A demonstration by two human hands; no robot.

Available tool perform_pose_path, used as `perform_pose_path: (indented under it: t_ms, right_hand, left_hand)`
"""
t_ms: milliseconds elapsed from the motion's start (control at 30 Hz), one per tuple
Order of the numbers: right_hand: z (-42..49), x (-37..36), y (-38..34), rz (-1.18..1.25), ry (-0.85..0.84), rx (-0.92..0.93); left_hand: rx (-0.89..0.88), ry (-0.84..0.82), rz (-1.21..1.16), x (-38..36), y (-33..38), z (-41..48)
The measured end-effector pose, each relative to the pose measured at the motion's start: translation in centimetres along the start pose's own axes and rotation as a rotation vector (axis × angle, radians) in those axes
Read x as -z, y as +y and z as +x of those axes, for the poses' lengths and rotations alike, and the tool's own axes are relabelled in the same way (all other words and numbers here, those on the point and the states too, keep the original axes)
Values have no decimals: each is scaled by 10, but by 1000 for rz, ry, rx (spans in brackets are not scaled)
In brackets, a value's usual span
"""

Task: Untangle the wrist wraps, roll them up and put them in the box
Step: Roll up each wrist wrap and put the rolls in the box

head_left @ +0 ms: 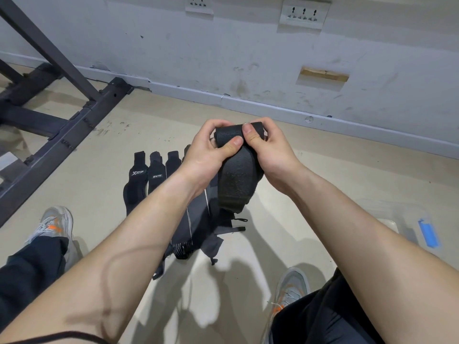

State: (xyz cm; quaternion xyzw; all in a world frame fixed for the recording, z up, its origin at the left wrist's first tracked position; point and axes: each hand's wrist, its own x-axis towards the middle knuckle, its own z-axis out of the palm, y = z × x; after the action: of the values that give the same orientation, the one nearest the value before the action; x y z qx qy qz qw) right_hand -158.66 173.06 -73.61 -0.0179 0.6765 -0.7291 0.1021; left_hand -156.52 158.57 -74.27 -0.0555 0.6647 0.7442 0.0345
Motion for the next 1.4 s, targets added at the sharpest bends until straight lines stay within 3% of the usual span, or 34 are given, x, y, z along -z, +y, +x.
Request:
perform_pose_path:
  t_ms: [233,367,500,733,1033,1400]
  right_hand:
    - [-1,1,3,-58,48,70]
    - [-3,-1,3,-21,64,81]
    - [0,2,-1,49,46,22]
    - [5,7,-5,-86,95,-36]
    - [3,7,4,-44,119,37]
    - [13,18,16,231,307,-325]
  left_hand:
    - [199,62,-184,-23,1,-1]
    - [147,121,-28,-27,3,6]
    - [119,114,-45,-25,10,8]
    - [5,20,22,-19,-2,8]
    - [88,-15,45,-13,0,9]
    - [461,63,25,5,-117,19]
